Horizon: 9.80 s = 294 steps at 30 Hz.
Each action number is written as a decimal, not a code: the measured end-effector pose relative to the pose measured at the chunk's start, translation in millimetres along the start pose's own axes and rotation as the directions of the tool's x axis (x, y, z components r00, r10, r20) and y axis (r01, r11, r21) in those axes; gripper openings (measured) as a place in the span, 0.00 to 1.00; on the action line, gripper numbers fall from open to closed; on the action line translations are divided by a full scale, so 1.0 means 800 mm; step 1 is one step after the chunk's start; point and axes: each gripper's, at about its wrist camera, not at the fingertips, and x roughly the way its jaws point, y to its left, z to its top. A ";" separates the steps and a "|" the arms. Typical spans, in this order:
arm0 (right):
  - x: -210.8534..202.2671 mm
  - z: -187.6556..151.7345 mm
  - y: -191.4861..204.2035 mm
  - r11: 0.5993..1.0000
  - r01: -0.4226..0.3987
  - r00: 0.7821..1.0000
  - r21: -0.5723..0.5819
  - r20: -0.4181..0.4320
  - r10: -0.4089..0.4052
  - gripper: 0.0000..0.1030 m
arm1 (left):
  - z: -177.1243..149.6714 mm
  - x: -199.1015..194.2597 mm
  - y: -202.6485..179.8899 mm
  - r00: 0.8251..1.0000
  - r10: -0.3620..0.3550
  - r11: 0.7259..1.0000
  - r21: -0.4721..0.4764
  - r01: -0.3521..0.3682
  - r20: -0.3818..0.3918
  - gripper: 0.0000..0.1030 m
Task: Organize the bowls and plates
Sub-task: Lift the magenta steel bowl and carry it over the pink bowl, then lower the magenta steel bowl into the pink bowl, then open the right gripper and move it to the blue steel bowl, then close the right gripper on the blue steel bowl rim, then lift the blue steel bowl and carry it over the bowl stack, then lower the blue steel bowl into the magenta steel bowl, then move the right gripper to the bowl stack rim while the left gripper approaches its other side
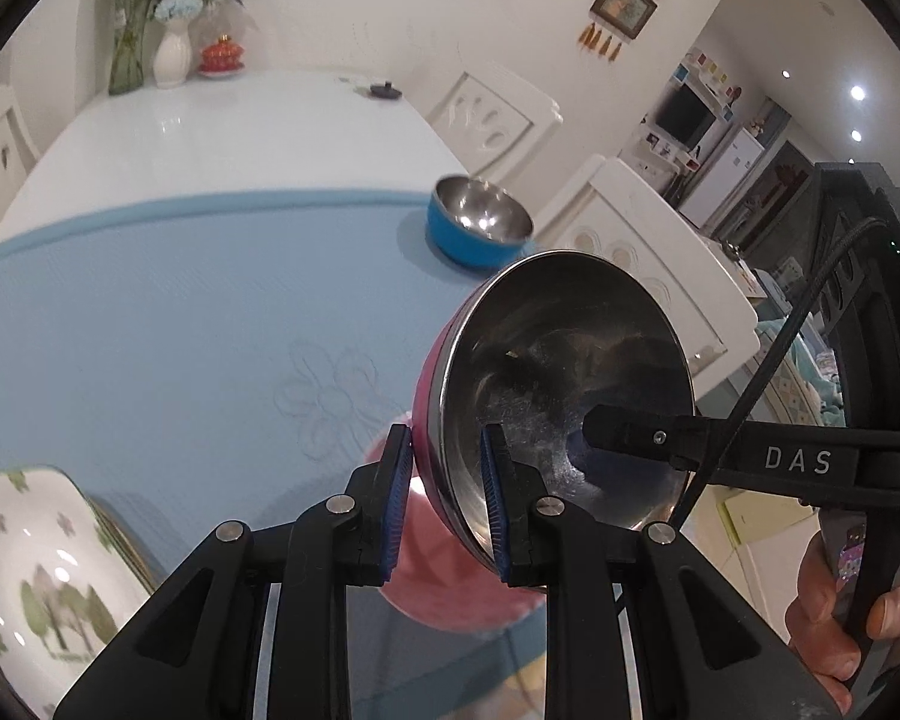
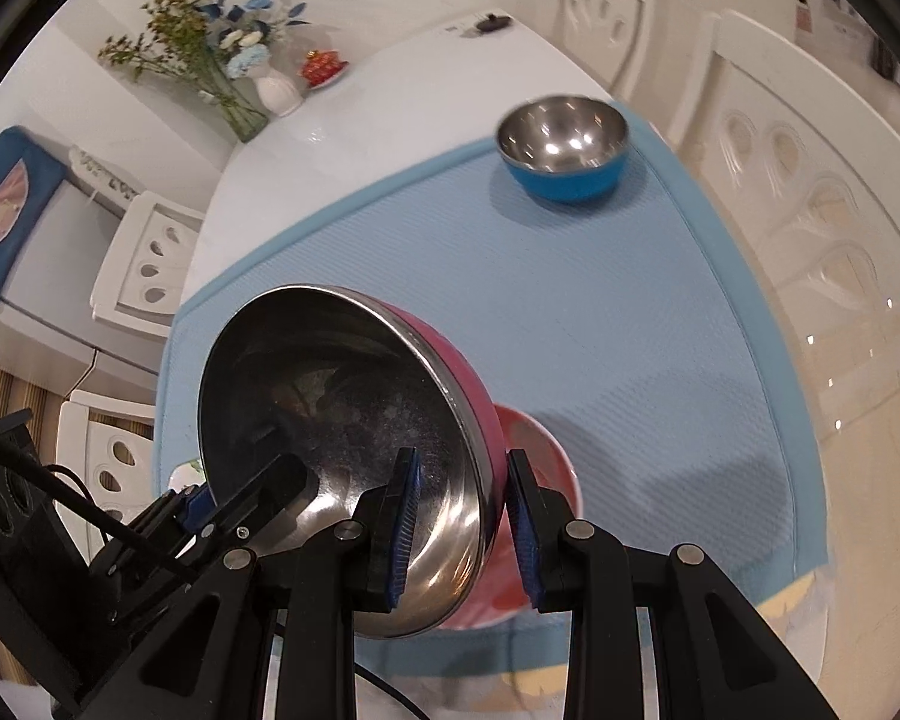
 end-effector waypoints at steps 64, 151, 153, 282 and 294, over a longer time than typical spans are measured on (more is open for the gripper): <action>-0.013 0.050 -0.107 0.992 0.038 0.999 0.119 -0.014 -0.036 0.28 | 0.056 0.061 0.004 0.989 0.118 0.993 -0.005 -0.119 -0.086 0.30; 0.012 0.186 -0.110 0.997 -0.062 0.991 0.044 0.120 0.057 0.19 | 0.188 0.125 -0.066 0.997 -0.083 0.993 -0.080 0.084 0.006 0.19; 0.002 0.174 -0.106 0.996 -0.071 0.990 0.047 0.124 0.065 0.19 | 0.180 0.111 -0.071 0.996 -0.083 0.993 -0.079 0.084 0.019 0.19; 0.003 -0.010 -0.050 0.998 -0.058 0.995 0.020 -0.086 0.060 0.54 | -0.054 0.012 0.034 0.995 -0.034 0.932 -0.363 -0.004 -0.097 0.62; 0.076 -0.004 -0.067 0.994 -0.098 0.976 -0.056 -0.201 0.085 0.54 | -0.055 0.063 0.050 0.993 -0.046 0.874 -0.486 -0.014 -0.112 0.65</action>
